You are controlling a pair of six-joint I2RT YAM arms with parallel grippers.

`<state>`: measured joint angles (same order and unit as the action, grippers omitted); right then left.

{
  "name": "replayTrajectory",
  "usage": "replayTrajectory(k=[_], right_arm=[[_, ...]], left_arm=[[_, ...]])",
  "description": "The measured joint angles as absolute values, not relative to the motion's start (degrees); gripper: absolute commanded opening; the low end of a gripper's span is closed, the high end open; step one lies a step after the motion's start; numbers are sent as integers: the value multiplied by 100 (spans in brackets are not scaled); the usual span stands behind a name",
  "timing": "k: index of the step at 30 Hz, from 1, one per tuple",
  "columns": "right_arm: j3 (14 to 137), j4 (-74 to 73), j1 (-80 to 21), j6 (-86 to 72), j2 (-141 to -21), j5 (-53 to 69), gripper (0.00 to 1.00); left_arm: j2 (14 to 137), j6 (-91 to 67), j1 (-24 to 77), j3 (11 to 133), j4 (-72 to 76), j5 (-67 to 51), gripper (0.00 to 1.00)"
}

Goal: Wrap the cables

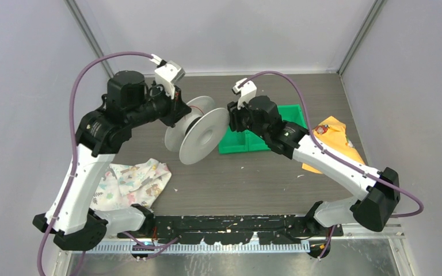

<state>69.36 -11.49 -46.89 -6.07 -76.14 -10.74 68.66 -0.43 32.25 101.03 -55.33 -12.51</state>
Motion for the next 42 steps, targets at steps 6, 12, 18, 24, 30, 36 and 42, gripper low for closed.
replayTrajectory(k=[6, 12, 18, 24, 30, 36, 42], right_arm=[[6827, -1197, -4641, -939, -7782, -888, 54], [6539, -1116, -4637, -1122, -7782, -733, 55], [6296, -1046, -4600, -1387, -7773, -681, 57], [5830, -805, -4550, -1761, -7642, -572, 57], [5623, -543, -4517, -2185, -7594, -333, 58], [5450, -370, -4416, -2418, -7236, -60, 59], [5343, -27, -4335, -2458, -6818, 167, 67]], left_arm=[[6547, -305, 3186, 10206, -5533, -1288, 0], [6455, -569, 3216, 10221, -5419, -1365, 0], [6466, -801, 3218, 10221, -5225, -1157, 0], [6466, -1081, 3218, 10219, -4978, -823, 0], [6497, -1372, 3162, 10219, -4823, -543, 0], [6604, -1671, 2853, 10219, -4823, -454, 0], [6619, -1863, 2624, 10219, -4786, -539, 0]])
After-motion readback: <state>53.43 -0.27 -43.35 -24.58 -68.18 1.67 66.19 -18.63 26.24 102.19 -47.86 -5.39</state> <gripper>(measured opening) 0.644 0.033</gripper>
